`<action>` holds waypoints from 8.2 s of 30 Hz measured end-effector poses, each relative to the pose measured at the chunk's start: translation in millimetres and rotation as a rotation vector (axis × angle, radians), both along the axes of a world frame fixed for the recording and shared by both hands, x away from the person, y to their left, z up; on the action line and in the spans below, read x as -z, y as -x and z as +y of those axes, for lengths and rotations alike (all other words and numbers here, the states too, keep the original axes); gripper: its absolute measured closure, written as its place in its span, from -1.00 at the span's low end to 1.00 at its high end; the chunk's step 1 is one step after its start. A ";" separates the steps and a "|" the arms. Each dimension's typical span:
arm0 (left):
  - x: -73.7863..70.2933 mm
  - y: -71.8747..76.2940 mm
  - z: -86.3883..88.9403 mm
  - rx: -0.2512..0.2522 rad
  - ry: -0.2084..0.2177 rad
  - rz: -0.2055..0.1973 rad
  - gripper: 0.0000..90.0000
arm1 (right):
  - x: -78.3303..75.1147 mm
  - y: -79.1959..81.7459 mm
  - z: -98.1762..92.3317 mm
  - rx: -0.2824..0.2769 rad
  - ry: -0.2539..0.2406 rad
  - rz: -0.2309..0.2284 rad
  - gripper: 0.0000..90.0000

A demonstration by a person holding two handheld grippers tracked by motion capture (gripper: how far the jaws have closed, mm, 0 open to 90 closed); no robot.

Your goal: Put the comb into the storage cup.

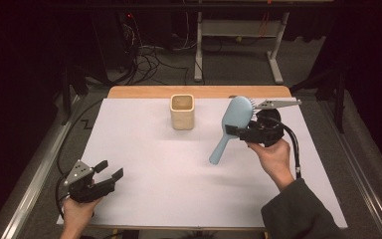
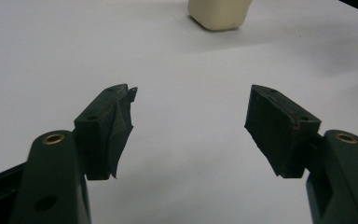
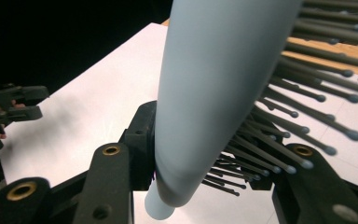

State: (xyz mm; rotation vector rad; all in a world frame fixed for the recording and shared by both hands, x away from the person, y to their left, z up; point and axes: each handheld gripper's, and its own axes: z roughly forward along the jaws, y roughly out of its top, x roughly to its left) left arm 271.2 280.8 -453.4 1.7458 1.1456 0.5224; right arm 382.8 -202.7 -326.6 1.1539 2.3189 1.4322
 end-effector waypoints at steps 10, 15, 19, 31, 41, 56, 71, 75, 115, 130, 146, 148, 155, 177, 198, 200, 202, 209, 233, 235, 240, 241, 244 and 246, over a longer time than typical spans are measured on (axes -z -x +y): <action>1.5 -1.4 0.6 0.009 -0.003 0.002 -0.29 | -0.8 -12.5 5.5 0.043 0.037 -0.005 0.23; 0.7 -0.8 1.3 -0.008 -0.012 -0.014 -0.29 | -1.7 -19.4 8.4 0.059 0.049 -0.002 0.23; 1.9 -1.8 2.1 -0.011 -0.003 -0.004 -0.29 | -6.3 -23.6 10.6 0.071 0.044 -0.010 0.23; 3.3 -2.2 -0.9 0.003 -0.015 0.003 -0.30 | -19.1 -34.9 25.2 0.069 0.073 -0.037 0.23; 4.2 -2.6 -2.0 0.012 -0.018 0.009 -0.30 | -20.8 -49.6 36.6 0.081 0.054 -0.039 0.23; 5.1 -3.1 -3.8 0.021 -0.011 0.012 -0.32 | -27.8 -66.6 48.4 0.093 0.053 -0.033 0.22; 5.9 -3.8 -4.0 0.026 -0.009 0.018 -0.32 | -41.3 -77.3 57.2 0.105 0.052 -0.044 0.22; 6.0 -3.8 -4.4 0.026 -0.009 0.019 -0.32 | -42.9 -79.7 59.7 0.105 0.052 -0.041 0.22; 4.9 -2.8 -3.9 0.030 0.000 0.014 -0.29 | -65.7 -106.6 90.3 0.122 0.064 -0.084 0.21; 5.2 -3.1 -3.9 0.035 0.006 0.026 -0.29 | -66.6 -116.4 107.9 0.135 0.094 -0.141 0.20; 5.1 -2.3 -1.4 0.029 0.026 0.030 -0.29 | -60.0 -127.0 120.5 0.156 0.109 -0.143 0.19; 5.1 -2.2 -1.8 0.031 0.024 0.029 -0.29 | -59.2 -127.7 122.5 0.155 0.113 -0.142 0.19; 5.1 -2.2 -1.8 0.031 0.024 0.029 -0.29 | -56.3 -130.1 127.5 0.151 0.124 -0.142 0.18; 4.6 -1.7 -1.5 0.031 0.023 0.024 -0.29 | -46.6 -137.4 134.1 0.170 0.132 -0.136 0.16; 4.1 -1.5 -1.1 0.027 0.024 0.022 -0.28 | -28.8 -140.5 134.2 0.179 0.141 -0.097 0.14; 4.3 -1.6 -1.1 0.029 0.019 0.024 -0.29 | -27.1 -140.7 134.9 0.179 0.146 -0.094 0.14; 4.3 -1.7 -1.7 0.031 0.016 0.022 -0.29 | -26.1 -140.6 135.4 0.180 0.149 -0.089 0.14; 4.5 -1.7 -1.6 0.030 0.011 0.023 -0.29 | -23.3 -140.8 137.0 0.179 0.157 -0.084 0.14; 5.4 -2.2 -1.4 0.033 0.011 0.032 -0.29 | -9.7 -143.0 141.1 0.175 0.174 -0.052 0.15; 5.5 -2.5 -1.4 0.034 0.010 0.034 -0.29 | -8.9 -143.1 141.2 0.173 0.174 -0.053 0.15; 5.8 -2.7 -1.8 0.033 0.011 0.038 -0.29 | -7.8 -142.8 141.7 0.174 0.174 -0.053 0.15; 6.0 -2.7 -1.9 0.033 0.012 0.040 -0.29 | -7.7 -142.8 141.8 0.174 0.174 -0.052 0.15; 6.0 -2.7 -1.6 0.033 0.012 0.041 -0.28 | -6.9 -142.5 142.4 0.174 0.178 -0.051 0.15; 5.9 -2.7 -1.6 0.033 0.014 0.042 -0.28 | -6.2 -142.5 142.8 0.174 0.181 -0.050 0.15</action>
